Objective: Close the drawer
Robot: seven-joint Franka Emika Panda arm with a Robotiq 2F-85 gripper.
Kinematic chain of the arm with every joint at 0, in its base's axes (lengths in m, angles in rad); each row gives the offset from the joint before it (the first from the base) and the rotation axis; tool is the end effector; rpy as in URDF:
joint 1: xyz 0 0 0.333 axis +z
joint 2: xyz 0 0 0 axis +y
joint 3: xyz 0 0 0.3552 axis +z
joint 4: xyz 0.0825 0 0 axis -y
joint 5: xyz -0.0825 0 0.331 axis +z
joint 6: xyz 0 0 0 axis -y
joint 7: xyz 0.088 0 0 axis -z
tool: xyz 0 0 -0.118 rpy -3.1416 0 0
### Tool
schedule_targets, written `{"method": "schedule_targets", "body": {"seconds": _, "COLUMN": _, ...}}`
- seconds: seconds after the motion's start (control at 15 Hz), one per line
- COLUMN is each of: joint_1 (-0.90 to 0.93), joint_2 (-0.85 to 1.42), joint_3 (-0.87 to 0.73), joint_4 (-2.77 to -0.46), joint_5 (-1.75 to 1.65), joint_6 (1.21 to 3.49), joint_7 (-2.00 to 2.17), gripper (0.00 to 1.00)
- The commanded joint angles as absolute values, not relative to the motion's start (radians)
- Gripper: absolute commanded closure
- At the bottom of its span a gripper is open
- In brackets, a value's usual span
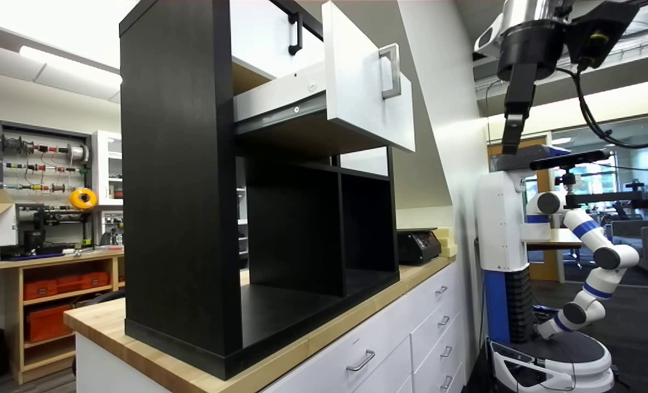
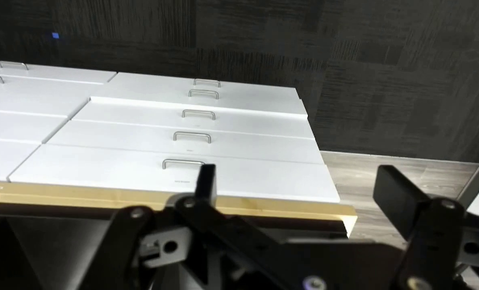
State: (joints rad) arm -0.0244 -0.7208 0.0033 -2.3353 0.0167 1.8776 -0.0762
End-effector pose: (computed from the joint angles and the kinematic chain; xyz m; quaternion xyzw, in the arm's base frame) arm 0.2775 -0.0040 0.6312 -0.9910 -0.0256 -0.1314 0.0007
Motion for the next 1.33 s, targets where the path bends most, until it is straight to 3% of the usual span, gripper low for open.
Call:
{"method": "schedule_targets", "body": {"seconds": 0.0, "joint_1": -0.009, "joint_2": -0.706, "joint_3": 0.046, "joint_4": -2.289, "joint_5": 0.016, "joint_6": 1.95, "joint_7": 0.003, "gripper": 0.0}}
{"method": "schedule_targets", "body": {"seconds": 1.27, "joint_1": -0.023, "joint_2": -0.585, "joint_3": 0.086, "joint_4": -2.249, "joint_5": -0.101, "joint_6": 2.337, "joint_7": 0.027, "gripper": 0.0}}
